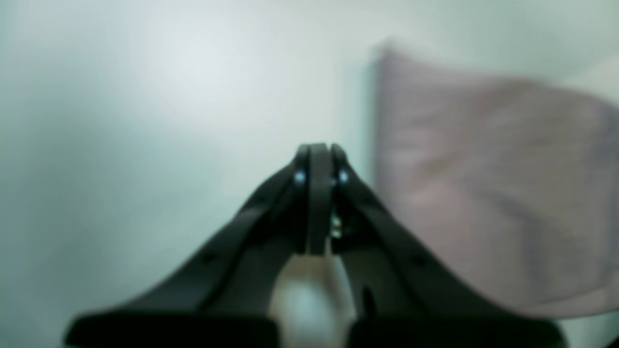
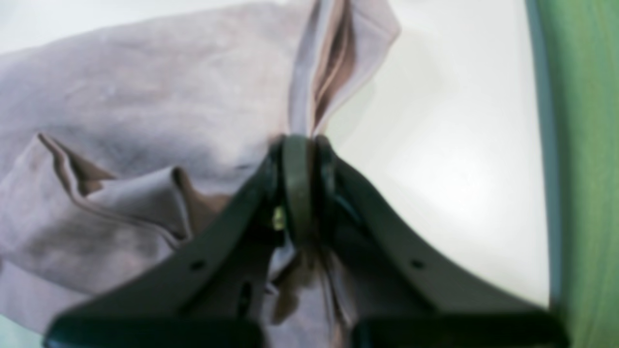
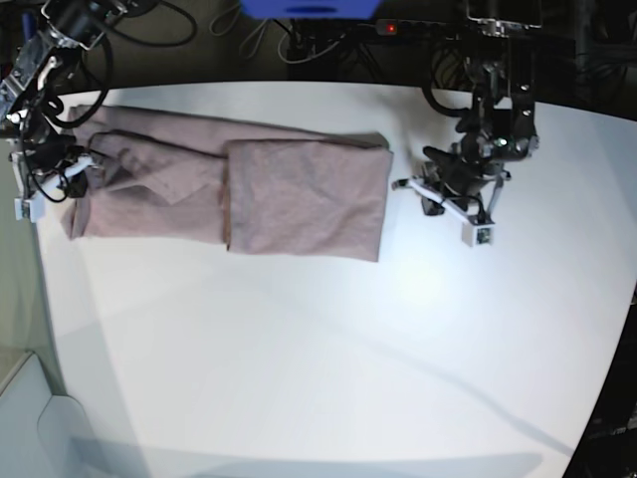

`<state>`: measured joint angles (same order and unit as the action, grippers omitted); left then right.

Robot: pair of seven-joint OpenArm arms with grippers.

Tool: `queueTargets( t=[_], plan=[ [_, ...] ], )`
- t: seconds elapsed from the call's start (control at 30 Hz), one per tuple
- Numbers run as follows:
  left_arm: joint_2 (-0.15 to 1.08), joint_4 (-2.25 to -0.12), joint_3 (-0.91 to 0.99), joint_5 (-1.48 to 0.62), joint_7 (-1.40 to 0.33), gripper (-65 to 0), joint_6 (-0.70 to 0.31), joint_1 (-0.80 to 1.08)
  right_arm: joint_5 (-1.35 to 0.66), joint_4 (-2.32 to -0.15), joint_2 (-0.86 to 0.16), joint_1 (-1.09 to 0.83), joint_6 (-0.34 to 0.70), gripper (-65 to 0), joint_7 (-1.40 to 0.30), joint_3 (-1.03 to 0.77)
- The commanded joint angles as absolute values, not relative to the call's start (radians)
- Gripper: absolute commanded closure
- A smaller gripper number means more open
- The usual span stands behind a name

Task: Layout the t-shirt on the table in an organized manner, then fold the t-shirt properly
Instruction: 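Fold the strip end at the right gripper over onto the stack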

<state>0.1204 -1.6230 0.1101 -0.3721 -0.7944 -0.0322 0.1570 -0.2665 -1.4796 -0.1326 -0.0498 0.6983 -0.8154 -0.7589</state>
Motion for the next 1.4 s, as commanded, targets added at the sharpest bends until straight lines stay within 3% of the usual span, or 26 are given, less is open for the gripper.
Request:
queueTargets(
  t=[0.0,0.37,0.63,1.2,1.37],
  plan=[
    [0.119,-1.607,0.110,-0.390,-0.774,0.0,-0.041,0.140,-0.282,-1.498,-0.148,-0.042,0.698,0.0,-0.797,-0.762],
    [0.077,-1.469,0.102,-0.390,-0.773,0.0,-0.041,0.097,-0.282,-1.716,-0.077,-0.068,0.698,0.0,-0.865,-0.710],
    [0.076,-1.465,0.102,-0.390,-0.773,0.0,-0.041,0.093,-0.282,-1.960,0.056,-0.142,0.698,0.0,-0.918,-0.575],
    [0.074,-1.465,0.067,-0.392,-0.766,0.0,-0.041,0.096,-0.277,-1.959,0.139,-0.067,0.698,0.0,-0.938,-0.093],
    [0.074,-1.469,0.067,-0.392,-0.769,0.0,-0.041,0.102,-0.277,-1.811,0.142,0.002,0.698,0.0,-0.934,-0.018]
  ],
)
